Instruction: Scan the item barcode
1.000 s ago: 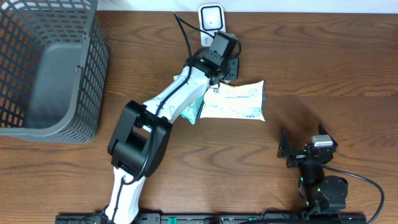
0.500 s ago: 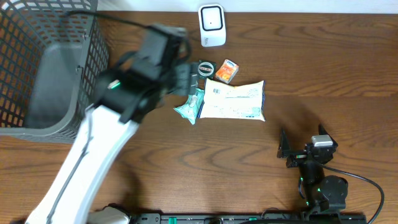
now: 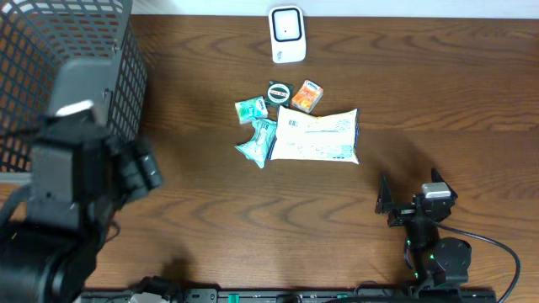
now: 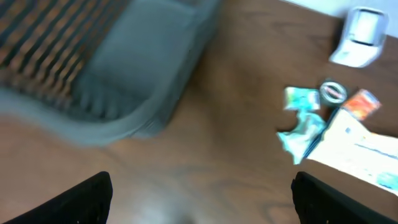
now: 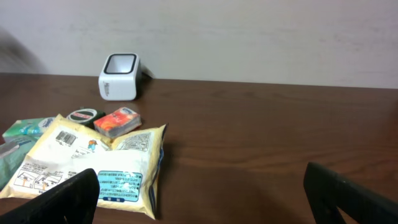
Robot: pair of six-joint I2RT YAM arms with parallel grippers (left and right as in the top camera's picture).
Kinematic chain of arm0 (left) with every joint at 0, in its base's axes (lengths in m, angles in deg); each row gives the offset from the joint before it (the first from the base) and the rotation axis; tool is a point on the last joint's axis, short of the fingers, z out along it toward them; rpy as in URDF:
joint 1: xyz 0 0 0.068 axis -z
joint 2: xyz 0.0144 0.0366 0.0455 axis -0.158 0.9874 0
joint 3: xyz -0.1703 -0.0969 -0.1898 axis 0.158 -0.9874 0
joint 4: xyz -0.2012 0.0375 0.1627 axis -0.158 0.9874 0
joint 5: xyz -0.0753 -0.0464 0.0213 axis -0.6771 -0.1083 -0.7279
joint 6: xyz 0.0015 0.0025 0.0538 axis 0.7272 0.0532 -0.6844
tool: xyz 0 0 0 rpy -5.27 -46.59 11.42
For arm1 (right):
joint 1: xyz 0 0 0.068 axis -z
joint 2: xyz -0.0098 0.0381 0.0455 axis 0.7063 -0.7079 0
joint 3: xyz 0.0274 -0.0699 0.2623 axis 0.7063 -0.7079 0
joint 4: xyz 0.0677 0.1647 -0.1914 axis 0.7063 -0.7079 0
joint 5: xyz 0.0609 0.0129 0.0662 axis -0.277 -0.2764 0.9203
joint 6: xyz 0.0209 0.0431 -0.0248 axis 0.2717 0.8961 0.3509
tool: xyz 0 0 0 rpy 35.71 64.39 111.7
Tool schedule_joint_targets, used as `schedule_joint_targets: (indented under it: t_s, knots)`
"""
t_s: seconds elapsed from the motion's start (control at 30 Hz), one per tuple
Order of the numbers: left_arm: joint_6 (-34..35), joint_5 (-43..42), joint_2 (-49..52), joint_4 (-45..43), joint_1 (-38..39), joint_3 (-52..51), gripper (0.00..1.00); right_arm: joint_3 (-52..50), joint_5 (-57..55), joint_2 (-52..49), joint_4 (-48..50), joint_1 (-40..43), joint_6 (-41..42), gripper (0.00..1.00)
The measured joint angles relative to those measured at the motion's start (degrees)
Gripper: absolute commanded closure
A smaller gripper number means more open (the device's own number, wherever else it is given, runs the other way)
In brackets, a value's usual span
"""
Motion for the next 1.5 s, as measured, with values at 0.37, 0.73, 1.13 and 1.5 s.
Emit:
schedule_joint_targets:
  t_s: [0.37, 0.73, 1.13, 1.5]
  knots:
    - [10.21, 3.52, -2.32, 4.28, -8.72, 0.0, 0.02, 0.0, 0.0, 0.0, 0.0, 0.0, -0.02, 0.01]
    - [9.57, 2.36, -1.66, -1.55, -14.38, 0.0, 0.02, 0.0, 0.0, 0.0, 0.0, 0.0, 0.0, 0.01]
    - [-22.21, -32.24, 15.23, -6.05, -14.45, -0.02, 0.02, 0.0, 0.0, 0.0, 0.0, 0.0, -0.02, 0.01]
    - [-29.35, -35.06, 31.23, -6.67, -6.56, -0.02, 0.02, 0.0, 0.0, 0.0, 0.0, 0.0, -0.02, 0.01]
